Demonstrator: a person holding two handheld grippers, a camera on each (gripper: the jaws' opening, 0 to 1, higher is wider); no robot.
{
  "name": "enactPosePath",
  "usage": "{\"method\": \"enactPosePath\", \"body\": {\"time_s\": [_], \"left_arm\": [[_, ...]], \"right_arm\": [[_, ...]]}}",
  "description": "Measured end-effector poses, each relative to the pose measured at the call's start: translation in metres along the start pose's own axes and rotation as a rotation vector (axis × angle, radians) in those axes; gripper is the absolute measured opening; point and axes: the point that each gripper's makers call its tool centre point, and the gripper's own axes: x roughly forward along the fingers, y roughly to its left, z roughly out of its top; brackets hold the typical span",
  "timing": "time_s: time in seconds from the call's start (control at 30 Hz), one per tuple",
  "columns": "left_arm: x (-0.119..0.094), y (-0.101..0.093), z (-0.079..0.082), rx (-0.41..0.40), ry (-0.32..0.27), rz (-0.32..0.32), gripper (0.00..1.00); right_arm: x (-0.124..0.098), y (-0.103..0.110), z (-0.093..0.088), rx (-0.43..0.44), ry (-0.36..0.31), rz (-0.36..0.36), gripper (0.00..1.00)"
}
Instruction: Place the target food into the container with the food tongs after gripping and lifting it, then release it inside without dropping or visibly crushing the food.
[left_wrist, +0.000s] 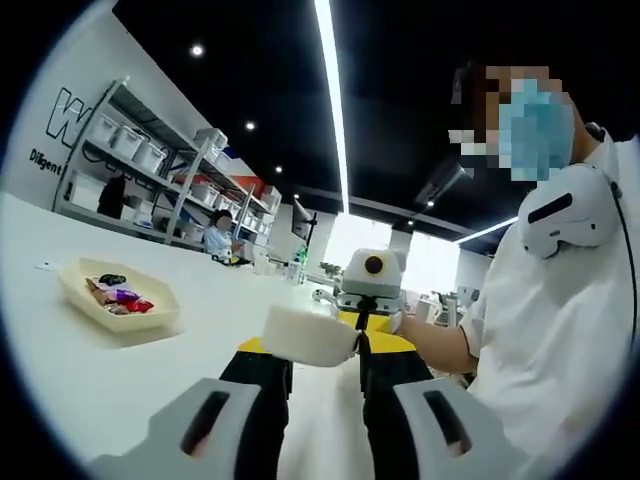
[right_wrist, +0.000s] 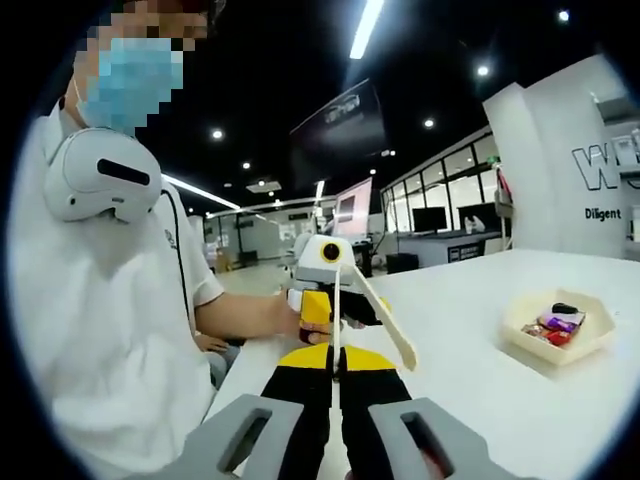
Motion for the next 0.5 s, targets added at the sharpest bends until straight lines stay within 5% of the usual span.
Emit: {"method": "enactPosePath", "body": {"time_s": [0.5], "left_arm": [[-0.012,0.005,0.012,0.003,-0.031,0.033,0.22]], "right_arm": [[-0.005,-0.006,0.002,0.075,-0.040,-0.020,0.00]]}}
